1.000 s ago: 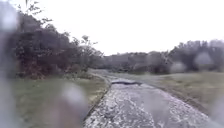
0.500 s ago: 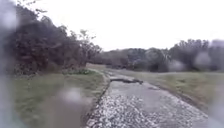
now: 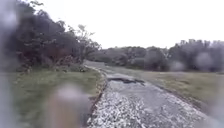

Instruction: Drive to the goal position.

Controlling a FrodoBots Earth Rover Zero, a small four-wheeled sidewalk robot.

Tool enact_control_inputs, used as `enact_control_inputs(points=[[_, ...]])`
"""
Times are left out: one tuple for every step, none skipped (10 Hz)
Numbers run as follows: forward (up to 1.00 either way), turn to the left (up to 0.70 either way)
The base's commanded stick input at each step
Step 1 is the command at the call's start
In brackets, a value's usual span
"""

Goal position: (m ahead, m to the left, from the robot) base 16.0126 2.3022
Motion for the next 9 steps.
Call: enact_control_inputs(points=[[0.85,0.0],[0.85,0.0],[0.85,0.0],[0.85,0.0],[0.85,0.0],[0.85,0.0],[0.85,0.0],[0.85,0.0],[0.85,0.0]])
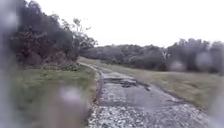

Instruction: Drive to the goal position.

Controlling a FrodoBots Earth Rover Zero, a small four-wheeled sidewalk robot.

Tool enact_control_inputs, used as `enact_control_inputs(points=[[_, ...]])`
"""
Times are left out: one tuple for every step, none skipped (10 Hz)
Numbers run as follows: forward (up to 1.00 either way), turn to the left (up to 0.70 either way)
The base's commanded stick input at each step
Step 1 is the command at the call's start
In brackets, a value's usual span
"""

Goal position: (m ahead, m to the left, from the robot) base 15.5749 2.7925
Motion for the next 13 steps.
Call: enact_control_inputs(points=[[0.85,0.0],[0.85,0.0],[0.85,0.0],[0.85,0.0],[0.85,0.0],[0.85,0.0],[0.85,0.0],[0.85,0.0],[0.85,0.0],[0.85,0.0],[0.85,-0.01],[0.85,-0.02],[0.85,-0.2]])
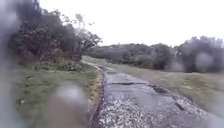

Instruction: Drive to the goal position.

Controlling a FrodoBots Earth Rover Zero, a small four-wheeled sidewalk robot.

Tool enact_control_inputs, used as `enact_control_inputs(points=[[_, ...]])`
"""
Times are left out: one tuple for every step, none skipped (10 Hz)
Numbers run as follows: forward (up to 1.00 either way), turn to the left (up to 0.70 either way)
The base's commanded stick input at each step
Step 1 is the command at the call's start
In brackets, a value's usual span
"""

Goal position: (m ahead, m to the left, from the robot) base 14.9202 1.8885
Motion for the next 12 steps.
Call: enact_control_inputs(points=[[0.85,-0.34],[0.85,-0.34],[0.85,-0.34],[0.85,-0.34],[0.85,-0.34],[0.85,-0.34],[0.85,-0.34],[0.85,-0.34],[0.85,-0.21],[0.85,0.0],[0.85,0.0],[0.85,0.0]])
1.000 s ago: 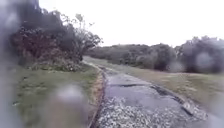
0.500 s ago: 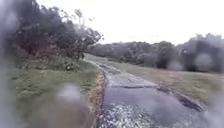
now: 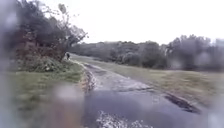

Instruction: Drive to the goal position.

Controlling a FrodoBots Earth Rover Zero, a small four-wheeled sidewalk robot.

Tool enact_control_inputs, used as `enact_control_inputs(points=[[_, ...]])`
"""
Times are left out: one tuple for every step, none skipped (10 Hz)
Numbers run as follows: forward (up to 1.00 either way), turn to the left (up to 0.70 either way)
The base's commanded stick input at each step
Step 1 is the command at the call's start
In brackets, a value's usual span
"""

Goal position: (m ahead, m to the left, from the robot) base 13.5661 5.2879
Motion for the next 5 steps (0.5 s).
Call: enact_control_inputs(points=[[0.85,0.0],[0.85,0.0],[0.85,0.0],[0.85,0.0],[0.85,0.18]])
